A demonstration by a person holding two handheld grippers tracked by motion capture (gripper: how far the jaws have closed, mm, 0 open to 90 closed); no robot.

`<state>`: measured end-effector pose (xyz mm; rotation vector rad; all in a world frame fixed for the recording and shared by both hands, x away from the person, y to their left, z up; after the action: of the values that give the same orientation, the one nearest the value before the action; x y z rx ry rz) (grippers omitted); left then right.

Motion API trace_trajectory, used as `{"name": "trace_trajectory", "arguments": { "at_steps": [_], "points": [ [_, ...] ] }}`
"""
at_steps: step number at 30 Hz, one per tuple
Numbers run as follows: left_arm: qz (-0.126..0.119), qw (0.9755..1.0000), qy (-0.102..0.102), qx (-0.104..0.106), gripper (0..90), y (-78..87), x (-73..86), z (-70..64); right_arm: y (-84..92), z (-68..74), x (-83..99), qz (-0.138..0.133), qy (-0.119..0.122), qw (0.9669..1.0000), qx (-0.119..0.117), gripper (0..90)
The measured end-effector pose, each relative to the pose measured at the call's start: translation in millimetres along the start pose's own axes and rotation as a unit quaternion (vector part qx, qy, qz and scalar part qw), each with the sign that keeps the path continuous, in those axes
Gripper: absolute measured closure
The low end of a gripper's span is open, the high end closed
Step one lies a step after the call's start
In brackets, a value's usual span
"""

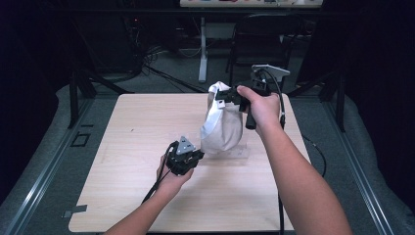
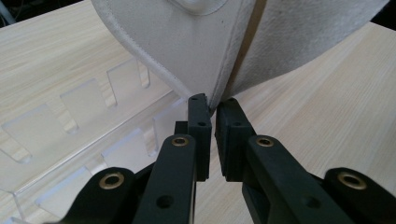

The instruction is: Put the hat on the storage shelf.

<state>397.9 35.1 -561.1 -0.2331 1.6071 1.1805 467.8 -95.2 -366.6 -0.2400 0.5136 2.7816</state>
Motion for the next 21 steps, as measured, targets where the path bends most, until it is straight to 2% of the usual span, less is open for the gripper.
{"name": "trace_trajectory", "arguments": {
  "at_steps": [5,9,15,21],
  "points": [
    [0.007,0.9999,0.008,-0.001,85.6,-1.3,4.1,-0.3,-2.9,-1.2,1.3,0.004,0.002,1.0000,0.004,81.6],
    [0.011,0.9998,0.010,-0.011,85.8,-4.5,6.2,-2.2,-2.9,-4.8,1.7,0.005,0.002,0.9999,0.009,81.6],
    [0.020,0.9995,0.023,-0.010,86.1,-7.2,10.5,-0.7,-1.5,-9.5,2.2,0.011,0.001,0.9998,0.017,81.6],
    [0.031,0.9993,0.019,-0.009,86.5,-9.6,13.4,-0.7,-4.9,-15.3,2.0,0.011,-0.001,0.9997,0.021,81.7]
  ]
}}
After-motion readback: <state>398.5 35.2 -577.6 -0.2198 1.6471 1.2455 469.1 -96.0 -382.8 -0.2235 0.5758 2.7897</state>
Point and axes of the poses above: each handheld gripper's, and its own axes: y roughly backward along the jaws, x roughly out of its underside, z roughly to its left, the point moved 8 cm from there along -y, roughly forward along the jaws, and after that the axes turned 9 degrees about -x, right-handed, at the moved point
